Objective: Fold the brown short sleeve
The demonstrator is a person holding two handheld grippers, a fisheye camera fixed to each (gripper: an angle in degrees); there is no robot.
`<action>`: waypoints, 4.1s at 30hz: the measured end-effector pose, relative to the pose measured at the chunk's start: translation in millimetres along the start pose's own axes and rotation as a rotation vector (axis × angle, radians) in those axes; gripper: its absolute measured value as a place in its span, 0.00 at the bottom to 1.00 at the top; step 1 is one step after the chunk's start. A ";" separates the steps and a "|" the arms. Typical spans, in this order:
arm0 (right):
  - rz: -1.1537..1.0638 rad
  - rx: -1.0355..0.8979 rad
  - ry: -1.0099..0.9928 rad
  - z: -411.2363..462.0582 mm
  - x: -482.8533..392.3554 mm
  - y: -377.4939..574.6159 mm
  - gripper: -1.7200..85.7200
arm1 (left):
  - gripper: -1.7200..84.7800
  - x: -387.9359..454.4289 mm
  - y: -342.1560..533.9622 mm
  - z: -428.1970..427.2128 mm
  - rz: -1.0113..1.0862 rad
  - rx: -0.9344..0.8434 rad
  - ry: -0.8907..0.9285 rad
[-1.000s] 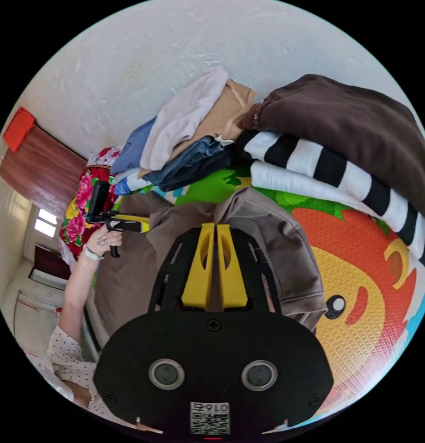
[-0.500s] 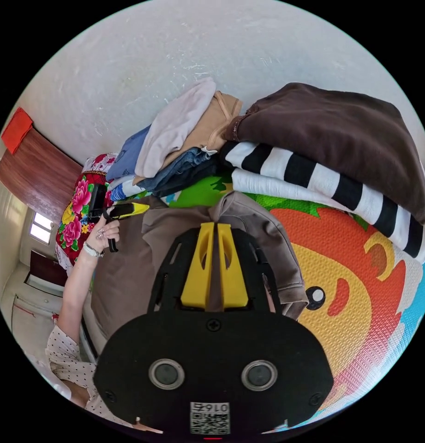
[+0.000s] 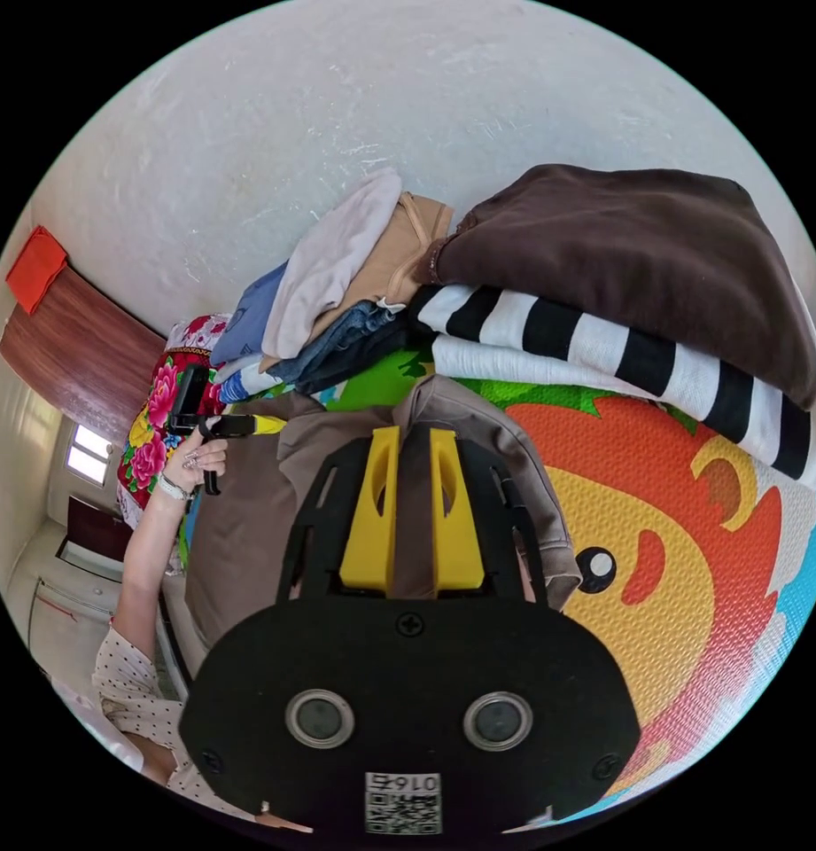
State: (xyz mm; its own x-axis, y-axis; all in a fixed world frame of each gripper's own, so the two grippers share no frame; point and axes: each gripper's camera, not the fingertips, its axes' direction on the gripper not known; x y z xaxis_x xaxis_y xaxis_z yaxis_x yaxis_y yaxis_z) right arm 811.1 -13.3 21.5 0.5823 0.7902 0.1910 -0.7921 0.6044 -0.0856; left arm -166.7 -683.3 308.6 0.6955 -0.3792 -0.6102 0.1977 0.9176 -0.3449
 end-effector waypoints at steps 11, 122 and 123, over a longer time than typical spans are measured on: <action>0.009 0.052 0.038 -4.6 11.1 2.2 0.03 | 0.01 21.9 -5.6 22.7 0.063 0.166 -0.068; 0.226 0.132 -0.003 -41.2 78.9 25.0 0.02 | 0.09 4.6 59.3 52.6 0.111 0.209 -0.220; 0.223 0.133 -0.006 -42.6 78.3 26.4 0.02 | 0.09 5.6 57.2 54.7 0.124 0.194 -0.195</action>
State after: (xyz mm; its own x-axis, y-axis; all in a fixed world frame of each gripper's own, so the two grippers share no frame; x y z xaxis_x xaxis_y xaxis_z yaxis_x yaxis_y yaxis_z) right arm 843.6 68.8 -7.4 0.3896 0.9017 0.1874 -0.9182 0.3962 0.0027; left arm -113.7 -626.4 324.5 0.8386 -0.2497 -0.4841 0.2178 0.9683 -0.1223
